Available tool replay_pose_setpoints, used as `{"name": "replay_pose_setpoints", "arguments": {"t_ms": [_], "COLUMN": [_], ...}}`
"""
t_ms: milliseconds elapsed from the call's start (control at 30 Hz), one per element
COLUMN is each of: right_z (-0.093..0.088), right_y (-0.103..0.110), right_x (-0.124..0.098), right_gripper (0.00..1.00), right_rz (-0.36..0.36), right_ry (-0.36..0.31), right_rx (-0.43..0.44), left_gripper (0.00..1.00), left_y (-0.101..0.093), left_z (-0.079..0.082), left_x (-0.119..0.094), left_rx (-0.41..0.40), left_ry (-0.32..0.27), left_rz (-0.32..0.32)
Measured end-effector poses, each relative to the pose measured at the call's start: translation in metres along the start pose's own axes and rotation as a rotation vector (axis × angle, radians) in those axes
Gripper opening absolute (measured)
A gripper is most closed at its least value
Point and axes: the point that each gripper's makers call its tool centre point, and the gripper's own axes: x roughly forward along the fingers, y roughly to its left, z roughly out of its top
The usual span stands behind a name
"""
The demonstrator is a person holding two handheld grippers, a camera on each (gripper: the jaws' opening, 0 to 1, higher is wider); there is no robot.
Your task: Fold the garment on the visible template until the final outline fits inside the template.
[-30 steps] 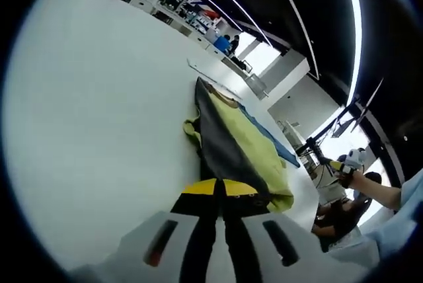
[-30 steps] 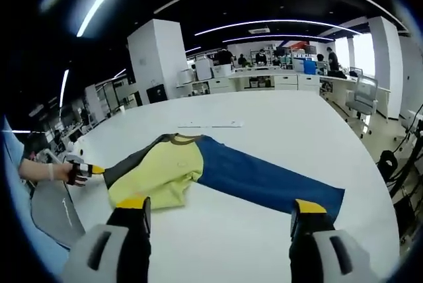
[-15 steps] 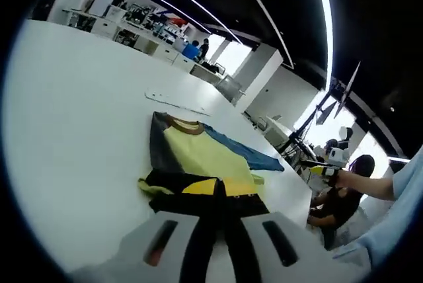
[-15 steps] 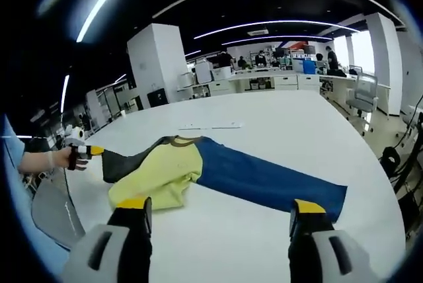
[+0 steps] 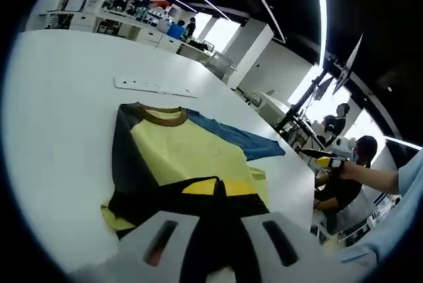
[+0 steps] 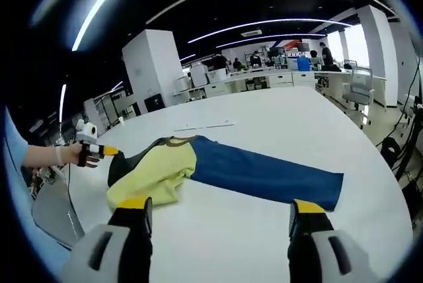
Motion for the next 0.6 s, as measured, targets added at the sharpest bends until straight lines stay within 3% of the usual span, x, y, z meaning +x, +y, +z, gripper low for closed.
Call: {"name": "replay_pose_setpoints", "arguments": {"t_ms": [300,400,500,600], "right_z": [-0.001,-0.001,0.002,0.008], "right_y": [-0.006,-0.006,-0.004,-0.001], "right_x": [0.004,0.008,0.012,0.016], "right_gripper": [0.86,0.85,0.85,0.85], "right_rz": [-0.001,0.001,0.007,0.017], "right_ry": [-0.014,-0.011,-0.008,-0.018], "right_rx": [0.020,0.020,0.017,0.008], "left_gripper": [0.02,0.17,0.40,0.50], "left_y": [0.005,0.003,-0.004,-0.008], "left_z": [-0.003,0.001,0.002,0.006], "left_x": [0.015,0.014,0.012,0.002], "left_rx": [-0.010,-0.006,0.026,0.061], "left_ry": [0.004,-0.012,-0.011,-0.023], "left_rz": [0.026,0.025,0.014,0.016]}}
